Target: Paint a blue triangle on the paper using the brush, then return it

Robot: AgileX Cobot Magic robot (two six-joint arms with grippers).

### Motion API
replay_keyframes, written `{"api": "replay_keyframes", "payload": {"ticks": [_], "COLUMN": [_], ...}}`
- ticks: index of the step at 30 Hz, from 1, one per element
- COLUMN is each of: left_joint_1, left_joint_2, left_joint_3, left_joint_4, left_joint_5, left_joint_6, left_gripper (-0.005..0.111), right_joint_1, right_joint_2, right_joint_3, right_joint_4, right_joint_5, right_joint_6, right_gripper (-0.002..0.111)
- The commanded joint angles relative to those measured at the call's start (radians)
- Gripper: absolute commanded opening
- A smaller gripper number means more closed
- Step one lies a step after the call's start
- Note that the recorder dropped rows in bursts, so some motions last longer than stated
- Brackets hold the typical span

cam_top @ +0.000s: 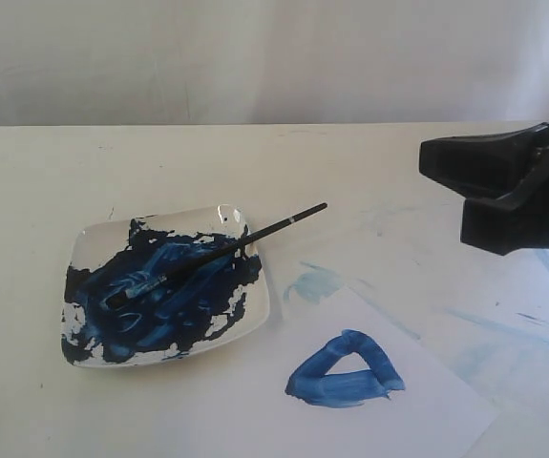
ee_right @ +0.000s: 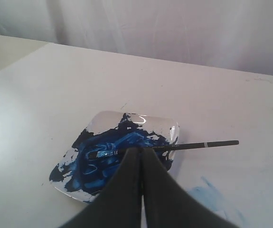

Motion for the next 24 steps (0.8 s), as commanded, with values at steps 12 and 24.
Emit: {"api": "replay_keyframes", "payload": {"ticks": [12,24], "left_joint_1": [0.418,0.879], "left_joint_2": [-0.129,-0.35], "left_joint_3": [0.006,0.01], "left_joint_4": [0.005,0.037], "left_joint_5": [-0.001,-0.007], "left_joint_6": [-0.008,-0.003], "left_gripper": [0.0,0.0], "right_joint_1": [0.0,0.0], "right_joint_2": [-0.006,-0.006], "right_joint_3": [0.004,0.004], "right_joint_4": [0.0,0.002], "right_joint_5": [-0.005,-0.005], "right_joint_6": [-0.006,-0.006], "right_gripper": [0.0,0.0]}}
